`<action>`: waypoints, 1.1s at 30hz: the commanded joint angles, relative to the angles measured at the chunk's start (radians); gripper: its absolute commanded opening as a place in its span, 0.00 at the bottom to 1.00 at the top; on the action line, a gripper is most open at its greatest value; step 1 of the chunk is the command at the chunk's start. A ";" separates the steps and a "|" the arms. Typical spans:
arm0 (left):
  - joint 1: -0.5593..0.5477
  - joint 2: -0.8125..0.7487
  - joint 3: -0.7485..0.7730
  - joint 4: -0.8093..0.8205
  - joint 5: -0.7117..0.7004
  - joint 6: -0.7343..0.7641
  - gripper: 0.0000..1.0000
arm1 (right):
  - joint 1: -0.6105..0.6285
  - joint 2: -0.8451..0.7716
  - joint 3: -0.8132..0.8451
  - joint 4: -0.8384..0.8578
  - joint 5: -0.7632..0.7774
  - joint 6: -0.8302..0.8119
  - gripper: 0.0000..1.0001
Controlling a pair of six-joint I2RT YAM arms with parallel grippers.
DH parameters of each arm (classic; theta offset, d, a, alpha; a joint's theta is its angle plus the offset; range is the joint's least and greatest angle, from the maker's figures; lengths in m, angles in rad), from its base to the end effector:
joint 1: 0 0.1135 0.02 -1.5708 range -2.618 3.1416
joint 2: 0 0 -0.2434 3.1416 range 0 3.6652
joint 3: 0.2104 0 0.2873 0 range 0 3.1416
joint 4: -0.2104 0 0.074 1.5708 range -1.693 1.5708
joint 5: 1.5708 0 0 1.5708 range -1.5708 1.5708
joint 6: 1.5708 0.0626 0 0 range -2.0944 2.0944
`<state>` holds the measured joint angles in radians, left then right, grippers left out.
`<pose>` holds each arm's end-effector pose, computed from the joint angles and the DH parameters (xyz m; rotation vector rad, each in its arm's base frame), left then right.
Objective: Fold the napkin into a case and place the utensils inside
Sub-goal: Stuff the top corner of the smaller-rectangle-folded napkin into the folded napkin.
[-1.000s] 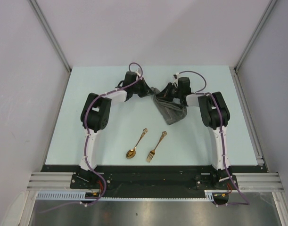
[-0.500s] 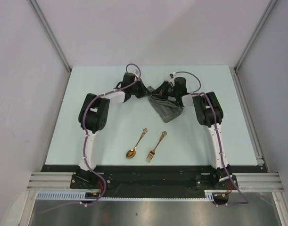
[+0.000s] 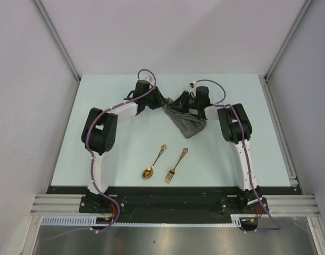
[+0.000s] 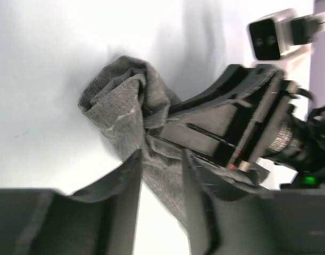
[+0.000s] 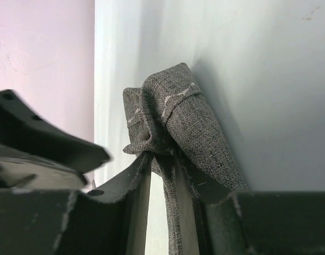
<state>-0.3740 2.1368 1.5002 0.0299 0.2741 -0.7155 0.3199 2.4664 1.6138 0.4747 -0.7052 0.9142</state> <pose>0.4801 -0.2066 0.1236 -0.2268 2.2904 -0.8932 0.5123 0.2125 0.0487 0.1131 2.1597 1.4540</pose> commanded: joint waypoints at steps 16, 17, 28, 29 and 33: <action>-0.045 0.126 0.383 -0.364 -0.098 0.286 0.37 | -0.008 -0.021 0.014 -0.053 -0.016 -0.011 0.00; -0.048 0.133 0.393 -0.375 -0.101 0.301 0.36 | -0.010 -0.021 0.014 -0.048 -0.017 -0.008 0.00; -0.097 0.181 0.451 -0.458 -0.271 0.386 0.41 | -0.013 -0.018 0.008 -0.027 -0.027 0.002 0.00; -0.100 0.183 0.451 -0.458 -0.307 0.399 0.41 | -0.012 -0.018 0.008 -0.027 -0.027 0.000 0.00; -0.105 0.195 0.453 -0.456 -0.341 0.409 0.36 | -0.010 -0.012 0.008 -0.022 -0.031 0.003 0.00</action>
<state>-0.4717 2.3344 1.9224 -0.4225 0.0174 -0.3550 0.3099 2.4638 1.6234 0.4187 -0.7162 0.9161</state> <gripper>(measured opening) 0.389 0.009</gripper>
